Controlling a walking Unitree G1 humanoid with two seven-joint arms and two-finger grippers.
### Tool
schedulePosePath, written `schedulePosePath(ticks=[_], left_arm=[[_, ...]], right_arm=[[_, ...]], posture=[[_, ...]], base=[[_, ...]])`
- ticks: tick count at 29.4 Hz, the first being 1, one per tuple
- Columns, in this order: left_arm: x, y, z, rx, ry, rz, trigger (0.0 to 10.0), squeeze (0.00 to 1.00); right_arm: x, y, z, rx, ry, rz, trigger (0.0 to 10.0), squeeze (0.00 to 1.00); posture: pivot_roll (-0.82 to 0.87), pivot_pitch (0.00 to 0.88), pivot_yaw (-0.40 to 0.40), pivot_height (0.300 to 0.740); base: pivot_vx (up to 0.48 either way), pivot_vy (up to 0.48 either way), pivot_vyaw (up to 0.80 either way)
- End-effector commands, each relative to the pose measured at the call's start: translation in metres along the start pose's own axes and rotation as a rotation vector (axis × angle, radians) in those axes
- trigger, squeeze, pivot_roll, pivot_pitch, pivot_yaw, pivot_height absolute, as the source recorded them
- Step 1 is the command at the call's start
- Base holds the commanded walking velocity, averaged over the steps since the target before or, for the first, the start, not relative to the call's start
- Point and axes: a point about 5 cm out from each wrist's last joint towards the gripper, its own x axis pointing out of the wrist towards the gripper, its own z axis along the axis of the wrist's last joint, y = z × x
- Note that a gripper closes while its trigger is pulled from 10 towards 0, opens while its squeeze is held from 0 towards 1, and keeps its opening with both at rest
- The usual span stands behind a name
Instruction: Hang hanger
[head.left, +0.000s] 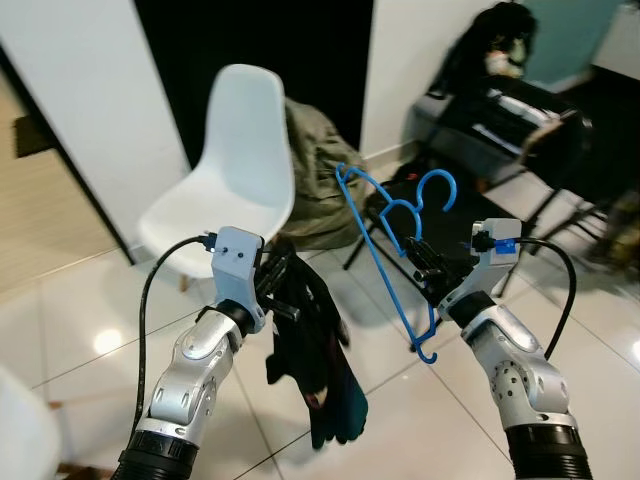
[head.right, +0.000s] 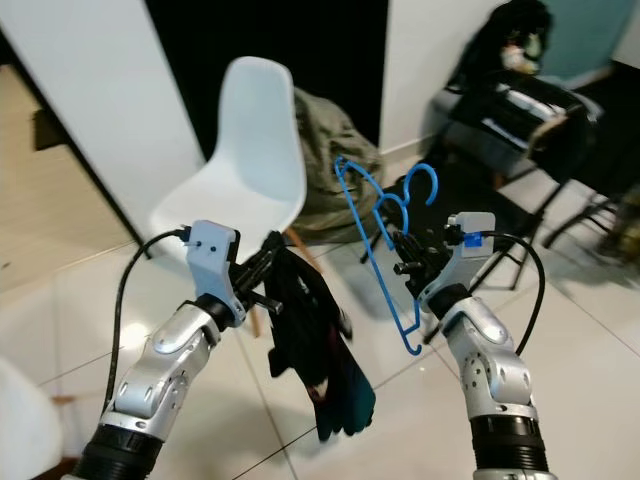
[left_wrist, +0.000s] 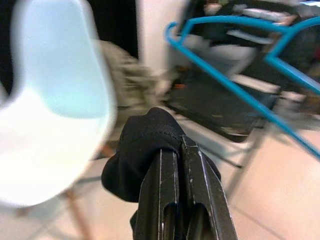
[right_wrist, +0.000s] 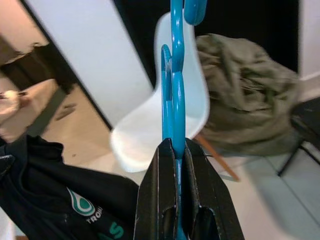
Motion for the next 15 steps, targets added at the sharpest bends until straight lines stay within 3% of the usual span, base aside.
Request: schedulePosePath(ticks=[1, 7, 11, 15], left_arm=[[-0.003, 0.015, 0.003, 0.043, -0.03, 0.088, 10.0, 0.0], [-0.001, 0.015, 0.003, 0.053, -0.04, 0.074, 10.0, 0.0], [0.0, 0.003, 0.0, 0.09, -0.043, 0.007, 10.0, 0.0], [0.002, 0.003, -0.002, 0.08, -0.04, 0.021, 10.0, 0.0]], right_arm=[[-0.001, 0.0, -0.003, 0.01, -0.018, 0.003, 10.0, 0.0], [0.0, -0.003, -0.002, 0.044, -0.044, -0.006, 10.0, 0.0], [0.0, -0.002, -0.001, 0.052, -0.053, 0.002, 10.0, 0.0], [0.0, -0.002, -0.001, 0.047, -0.054, 0.007, 10.0, 0.0]], posture=[[-0.04, 0.143, 0.045, 0.74], [-0.03, 0.131, 0.044, 0.74], [-0.04, 0.127, 0.044, 0.74], [-0.03, 0.131, 0.044, 0.74]], base=[[0.0, 0.0, 0.8], [0.0, 0.0, 0.8], [0.0, -0.442, 0.8], [0.0, -0.445, 0.8]])
